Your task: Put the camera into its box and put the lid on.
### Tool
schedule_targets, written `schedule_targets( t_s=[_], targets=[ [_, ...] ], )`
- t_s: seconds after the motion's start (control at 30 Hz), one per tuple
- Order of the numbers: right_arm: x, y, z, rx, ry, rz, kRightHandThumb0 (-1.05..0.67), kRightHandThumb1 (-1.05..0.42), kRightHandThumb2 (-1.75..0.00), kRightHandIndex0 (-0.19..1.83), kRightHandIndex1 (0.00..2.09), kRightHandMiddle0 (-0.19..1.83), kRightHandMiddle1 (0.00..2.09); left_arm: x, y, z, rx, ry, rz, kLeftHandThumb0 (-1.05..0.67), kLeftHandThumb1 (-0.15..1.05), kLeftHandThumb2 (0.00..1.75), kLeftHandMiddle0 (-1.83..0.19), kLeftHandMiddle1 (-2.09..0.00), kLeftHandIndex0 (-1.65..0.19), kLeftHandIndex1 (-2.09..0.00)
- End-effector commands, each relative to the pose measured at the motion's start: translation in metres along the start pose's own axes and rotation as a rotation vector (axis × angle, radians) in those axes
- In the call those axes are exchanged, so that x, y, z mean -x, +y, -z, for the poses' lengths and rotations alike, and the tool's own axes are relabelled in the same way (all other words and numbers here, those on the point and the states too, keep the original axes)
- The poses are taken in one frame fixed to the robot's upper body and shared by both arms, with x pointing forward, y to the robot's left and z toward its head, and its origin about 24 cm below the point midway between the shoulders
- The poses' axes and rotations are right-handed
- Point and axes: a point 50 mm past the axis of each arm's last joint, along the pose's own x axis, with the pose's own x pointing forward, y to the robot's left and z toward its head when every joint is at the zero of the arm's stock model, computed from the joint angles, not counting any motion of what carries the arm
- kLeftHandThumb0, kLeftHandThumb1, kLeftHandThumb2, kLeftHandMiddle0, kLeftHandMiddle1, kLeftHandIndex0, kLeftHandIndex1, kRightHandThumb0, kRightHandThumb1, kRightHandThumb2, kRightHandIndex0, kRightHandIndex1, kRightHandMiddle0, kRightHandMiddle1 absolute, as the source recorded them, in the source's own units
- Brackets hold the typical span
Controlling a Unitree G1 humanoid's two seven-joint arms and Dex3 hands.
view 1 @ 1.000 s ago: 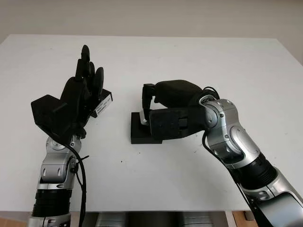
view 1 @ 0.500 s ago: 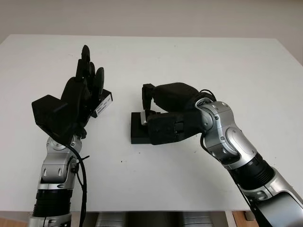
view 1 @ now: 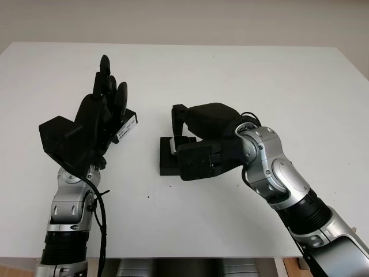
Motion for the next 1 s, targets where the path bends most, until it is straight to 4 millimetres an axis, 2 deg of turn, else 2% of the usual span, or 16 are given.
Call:
schedule_targets(
  t_s=[0.0, 0.27, 0.33, 0.43, 0.6, 0.73, 0.9, 0.97],
  targets=[
    [0.0007, 0.0066, 0.0021, 0.004, 0.007, -0.016, -0.44, -1.05, -0.20, 0.10, 1.18, 0.11, 2.01, -0.0030, -0.0014, -0.0079, 0.008, -0.035, 0.004, -0.82, 1.05, 0.53, 0.19, 0.00, 0.19, 0.00],
    [0.0009, 0.0121, 0.0020, 0.003, 0.008, -0.033, -0.43, -1.05, -0.16, 0.10, 1.11, 0.13, 2.00, -0.0024, -0.0013, -0.0077, 0.006, -0.035, -0.006, -0.82, 1.05, 0.53, 0.19, 0.00, 0.19, 0.00],
    [0.0010, 0.0131, 0.0019, 0.003, 0.009, -0.040, -0.43, -1.05, -0.15, 0.11, 1.06, 0.13, 2.00, -0.0023, -0.0013, -0.0076, 0.005, -0.034, -0.007, -0.82, 1.05, 0.53, 0.19, 0.00, 0.19, 0.00],
    [0.0021, 0.0141, 0.0017, 0.010, 0.010, -0.039, -0.44, -1.05, -0.15, 0.15, 0.87, 0.10, 2.03, -0.0017, -0.0011, -0.0077, -0.009, -0.032, -0.011, -0.83, 1.05, 0.54, 0.19, 0.00, 0.19, 0.00],
    [0.0048, 0.0134, 0.0009, 0.028, -0.010, -0.029, -0.49, -1.05, -0.09, 0.17, 0.74, 0.12, 2.08, -0.0014, -0.0004, -0.0075, -0.010, -0.031, -0.005, -0.83, 1.05, 0.55, 0.19, 0.00, 0.19, 0.00],
    [0.0061, 0.0113, 0.0003, 0.065, -0.005, -0.035, -0.54, -1.03, -0.05, 0.16, 0.61, -0.02, 1.93, -0.0018, -0.0008, -0.0074, 0.002, -0.034, -0.007, -0.83, 1.05, 0.54, 0.19, 0.00, 0.19, 0.00],
    [0.0079, 0.0096, 0.0004, 0.092, 0.008, -0.007, -0.57, -0.98, -0.05, 0.20, 0.49, -0.15, 1.85, -0.0016, -0.0008, -0.0075, 0.007, -0.031, 0.000, -0.83, 1.05, 0.53, 0.19, 0.00, 0.19, 0.00],
    [0.0092, 0.0082, 0.0006, 0.108, 0.013, 0.002, -0.59, -0.98, -0.05, 0.20, 0.43, -0.18, 1.65, -0.0016, -0.0009, -0.0075, 0.011, -0.028, -0.003, -0.83, 1.05, 0.53, 0.19, 0.00, 0.19, 0.00]
  ],
)
